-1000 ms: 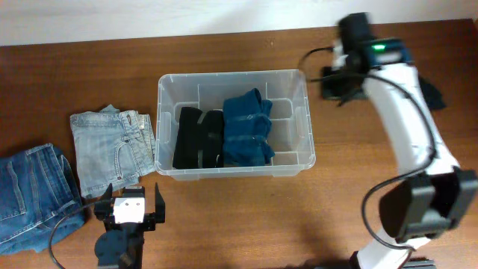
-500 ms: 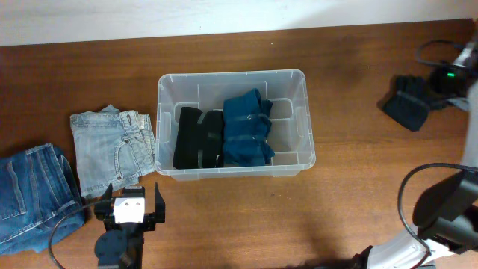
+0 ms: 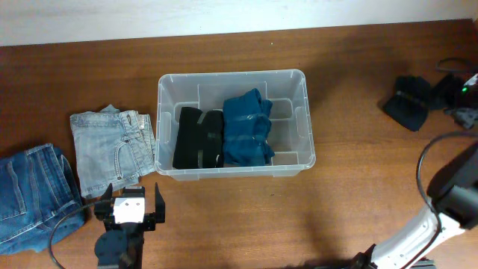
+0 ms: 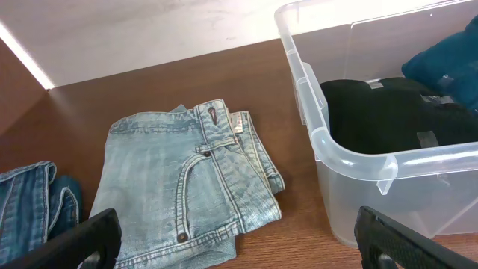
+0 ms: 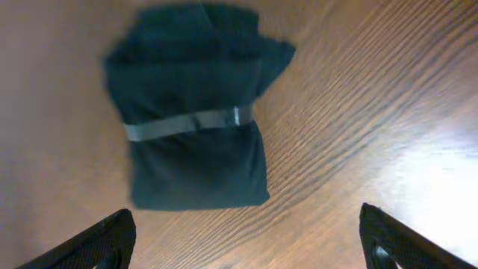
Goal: Pack container
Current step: 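Move the right gripper to the dark grey bundle and close on it, then lift the dark grey bundle and carry it over the box, then lower the dark grey bundle into the box's right side and release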
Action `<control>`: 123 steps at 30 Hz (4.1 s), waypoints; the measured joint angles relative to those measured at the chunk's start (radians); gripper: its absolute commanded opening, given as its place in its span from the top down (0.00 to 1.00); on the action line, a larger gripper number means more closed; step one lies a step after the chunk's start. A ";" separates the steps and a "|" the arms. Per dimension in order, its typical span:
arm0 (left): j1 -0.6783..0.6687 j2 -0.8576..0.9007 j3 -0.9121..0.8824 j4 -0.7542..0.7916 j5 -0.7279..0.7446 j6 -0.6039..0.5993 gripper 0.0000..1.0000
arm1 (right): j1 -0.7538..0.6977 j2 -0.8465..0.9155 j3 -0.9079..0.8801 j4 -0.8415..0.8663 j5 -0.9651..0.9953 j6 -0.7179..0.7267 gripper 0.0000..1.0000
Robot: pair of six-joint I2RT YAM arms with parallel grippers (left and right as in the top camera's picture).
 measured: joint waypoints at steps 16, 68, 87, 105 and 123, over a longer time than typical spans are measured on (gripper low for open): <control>0.000 0.000 0.000 0.000 0.000 0.000 0.01 | 0.000 0.165 0.000 0.111 -0.121 -0.069 0.14; 0.000 0.000 0.000 0.000 0.000 0.000 0.01 | 0.038 0.086 0.027 -0.050 -0.292 -0.090 0.96; 0.000 0.000 0.000 0.000 0.000 0.000 0.00 | 0.626 -0.425 0.071 -0.380 -0.333 -0.127 0.96; 0.000 0.000 0.000 0.000 0.000 0.000 0.01 | 0.974 -0.394 -0.104 -0.223 -0.020 0.008 0.96; 0.000 0.000 0.000 0.000 0.000 0.000 0.01 | 0.981 -0.391 -0.456 0.019 0.067 -0.197 0.87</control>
